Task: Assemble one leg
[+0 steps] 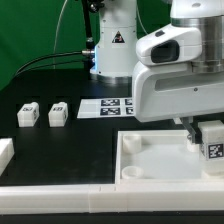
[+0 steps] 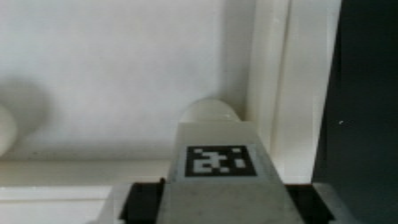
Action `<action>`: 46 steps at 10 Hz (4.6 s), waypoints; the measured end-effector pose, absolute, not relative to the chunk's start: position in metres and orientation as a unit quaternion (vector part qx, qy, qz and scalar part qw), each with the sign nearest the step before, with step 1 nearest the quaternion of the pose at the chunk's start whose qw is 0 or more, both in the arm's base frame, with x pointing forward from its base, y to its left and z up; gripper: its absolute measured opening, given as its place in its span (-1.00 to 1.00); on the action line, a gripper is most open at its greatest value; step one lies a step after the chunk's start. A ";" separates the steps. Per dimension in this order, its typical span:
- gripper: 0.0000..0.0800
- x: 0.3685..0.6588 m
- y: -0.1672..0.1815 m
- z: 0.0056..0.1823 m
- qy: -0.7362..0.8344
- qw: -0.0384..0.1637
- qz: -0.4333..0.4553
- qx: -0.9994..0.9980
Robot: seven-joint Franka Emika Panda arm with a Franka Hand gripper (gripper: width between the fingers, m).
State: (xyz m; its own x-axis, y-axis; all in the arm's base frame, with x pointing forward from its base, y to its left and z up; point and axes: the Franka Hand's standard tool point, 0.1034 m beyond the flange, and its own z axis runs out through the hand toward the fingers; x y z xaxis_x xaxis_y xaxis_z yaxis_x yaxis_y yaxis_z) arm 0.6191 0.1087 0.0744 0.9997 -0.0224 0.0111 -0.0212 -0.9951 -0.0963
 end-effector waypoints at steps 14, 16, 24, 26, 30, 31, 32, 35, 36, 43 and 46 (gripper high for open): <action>-0.27 0.617 0.119 0.071 0.695 0.071 0.023 -0.715; 0.12 0.616 0.120 0.070 0.682 0.071 0.022 -0.728; 0.62 0.615 0.124 0.070 0.408 0.071 0.000 -0.910; 0.62 0.617 0.124 0.073 0.304 0.066 -0.010 -0.950; 0.62 0.620 0.122 0.074 0.113 0.055 -0.025 -0.992; 0.62 0.620 0.121 0.074 0.066 0.052 -0.029 -0.996; 0.62 0.620 0.121 0.074 0.067 0.052 -0.029 -0.996; 0.16 0.620 0.121 0.073 0.068 0.052 -0.028 -0.996; -0.26 0.620 0.119 0.073 0.068 0.051 -0.028 -0.996; -0.25 0.618 0.116 0.072 0.225 0.062 -0.025 -0.972; -0.25 0.617 0.117 0.071 0.390 0.066 -0.011 -0.918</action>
Offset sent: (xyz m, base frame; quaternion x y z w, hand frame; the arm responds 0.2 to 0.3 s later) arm -0.0161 -0.0145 -0.0028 0.0014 0.0478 0.3558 0.9334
